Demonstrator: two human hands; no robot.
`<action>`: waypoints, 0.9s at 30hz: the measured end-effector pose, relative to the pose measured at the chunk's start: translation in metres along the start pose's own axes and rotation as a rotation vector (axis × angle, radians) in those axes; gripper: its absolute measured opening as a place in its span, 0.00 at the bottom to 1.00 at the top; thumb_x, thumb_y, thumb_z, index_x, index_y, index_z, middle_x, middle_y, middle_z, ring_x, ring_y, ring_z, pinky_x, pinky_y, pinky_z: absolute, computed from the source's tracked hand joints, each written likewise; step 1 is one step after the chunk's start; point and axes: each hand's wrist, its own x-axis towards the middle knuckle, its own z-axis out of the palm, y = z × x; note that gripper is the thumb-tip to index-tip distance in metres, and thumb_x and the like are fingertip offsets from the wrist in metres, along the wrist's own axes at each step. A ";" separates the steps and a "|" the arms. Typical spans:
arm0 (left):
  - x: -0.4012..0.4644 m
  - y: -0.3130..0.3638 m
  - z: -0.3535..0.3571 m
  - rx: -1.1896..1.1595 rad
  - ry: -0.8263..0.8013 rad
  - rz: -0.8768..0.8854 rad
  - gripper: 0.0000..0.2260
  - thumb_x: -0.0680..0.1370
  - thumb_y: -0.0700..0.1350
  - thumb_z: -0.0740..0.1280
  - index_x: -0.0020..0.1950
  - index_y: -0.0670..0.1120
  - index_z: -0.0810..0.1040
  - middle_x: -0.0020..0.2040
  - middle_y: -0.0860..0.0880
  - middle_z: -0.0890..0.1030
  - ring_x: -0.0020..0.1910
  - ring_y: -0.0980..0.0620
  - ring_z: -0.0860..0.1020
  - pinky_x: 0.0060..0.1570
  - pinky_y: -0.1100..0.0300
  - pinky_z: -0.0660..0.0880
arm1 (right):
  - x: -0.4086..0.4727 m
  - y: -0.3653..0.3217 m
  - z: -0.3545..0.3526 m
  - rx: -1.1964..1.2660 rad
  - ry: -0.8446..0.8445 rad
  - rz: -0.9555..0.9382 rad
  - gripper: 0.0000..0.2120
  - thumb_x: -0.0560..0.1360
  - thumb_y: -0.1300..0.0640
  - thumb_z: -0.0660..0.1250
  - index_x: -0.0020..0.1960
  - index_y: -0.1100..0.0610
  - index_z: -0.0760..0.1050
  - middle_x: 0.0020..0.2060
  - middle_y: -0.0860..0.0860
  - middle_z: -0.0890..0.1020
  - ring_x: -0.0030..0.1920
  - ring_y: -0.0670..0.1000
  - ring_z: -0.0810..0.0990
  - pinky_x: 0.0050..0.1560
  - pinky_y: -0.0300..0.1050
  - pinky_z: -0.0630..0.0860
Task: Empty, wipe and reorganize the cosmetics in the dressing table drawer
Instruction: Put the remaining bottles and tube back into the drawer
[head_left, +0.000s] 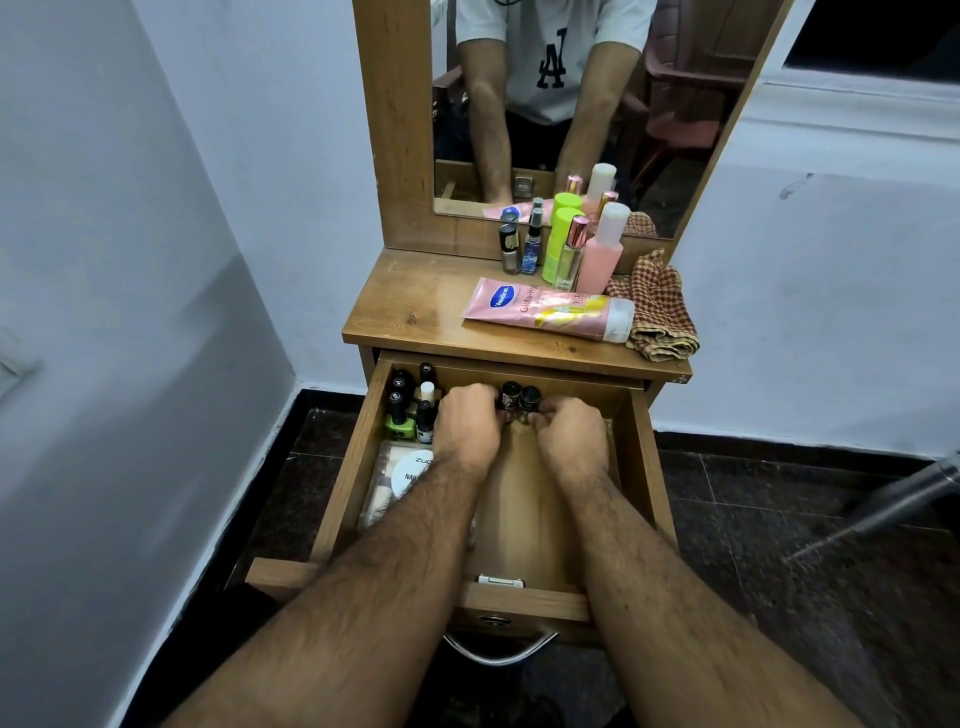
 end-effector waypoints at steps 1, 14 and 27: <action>0.000 0.000 0.000 0.000 0.001 0.001 0.07 0.77 0.46 0.71 0.53 0.46 0.84 0.49 0.41 0.83 0.53 0.41 0.81 0.48 0.54 0.75 | 0.000 0.000 0.000 -0.002 0.000 -0.002 0.09 0.78 0.54 0.68 0.56 0.54 0.82 0.50 0.52 0.85 0.52 0.52 0.82 0.54 0.46 0.77; -0.002 -0.002 -0.003 0.025 0.028 0.010 0.05 0.76 0.45 0.72 0.51 0.47 0.84 0.47 0.44 0.84 0.51 0.44 0.81 0.48 0.54 0.76 | 0.000 0.000 -0.002 -0.018 -0.005 -0.005 0.07 0.77 0.56 0.69 0.55 0.53 0.82 0.49 0.51 0.85 0.52 0.51 0.82 0.55 0.47 0.78; -0.032 0.005 -0.037 0.031 0.150 0.066 0.07 0.78 0.44 0.70 0.54 0.47 0.83 0.48 0.48 0.84 0.50 0.50 0.81 0.50 0.58 0.77 | -0.028 -0.021 -0.041 -0.038 0.097 -0.114 0.06 0.77 0.55 0.68 0.52 0.52 0.81 0.45 0.47 0.84 0.47 0.47 0.81 0.50 0.46 0.80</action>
